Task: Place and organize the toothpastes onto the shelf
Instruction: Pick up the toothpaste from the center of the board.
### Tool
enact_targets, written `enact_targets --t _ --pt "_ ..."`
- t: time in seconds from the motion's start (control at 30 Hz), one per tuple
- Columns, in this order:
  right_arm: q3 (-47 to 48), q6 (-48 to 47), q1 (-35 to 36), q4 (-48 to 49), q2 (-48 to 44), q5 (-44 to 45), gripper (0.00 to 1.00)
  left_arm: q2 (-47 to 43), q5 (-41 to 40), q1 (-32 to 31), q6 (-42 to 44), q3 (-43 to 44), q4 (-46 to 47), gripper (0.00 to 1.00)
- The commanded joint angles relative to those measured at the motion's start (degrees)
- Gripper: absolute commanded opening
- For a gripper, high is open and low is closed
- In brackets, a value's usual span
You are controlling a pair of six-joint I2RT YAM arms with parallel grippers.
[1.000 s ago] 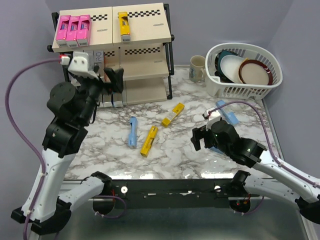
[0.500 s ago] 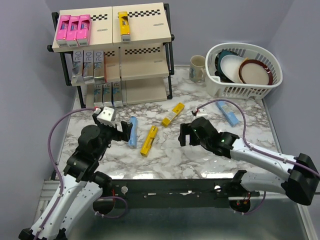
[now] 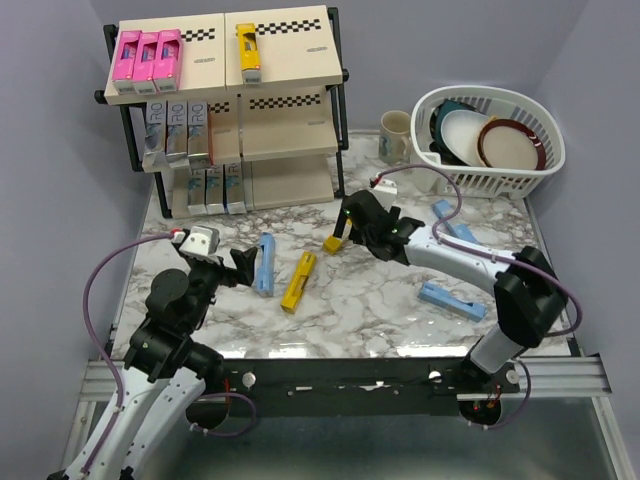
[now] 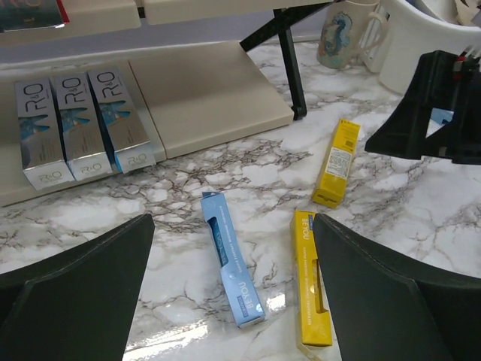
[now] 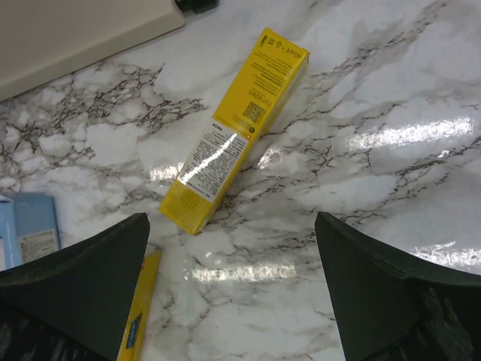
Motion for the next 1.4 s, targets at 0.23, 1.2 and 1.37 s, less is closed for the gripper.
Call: enact_targets --t 0.23,1.2,1.37 --pt "19.54 12.21 -1.24 -12.31 19.57 5.58 0.97 -1.21 -2.55 -0.23 -0.90 -0.98 1.23 0.99" --pt "17.97 16.35 5.79 -18.65 28.55 4.25 0.61 -0.86 -1.49 -0.23 -0.98 -1.34 1.41 0.99" --pt "12.26 13.54 5.97 -16.19 24.60 5.83 0.49 -0.42 -0.70 -0.23 -0.90 -1.42 1.76 0.99"
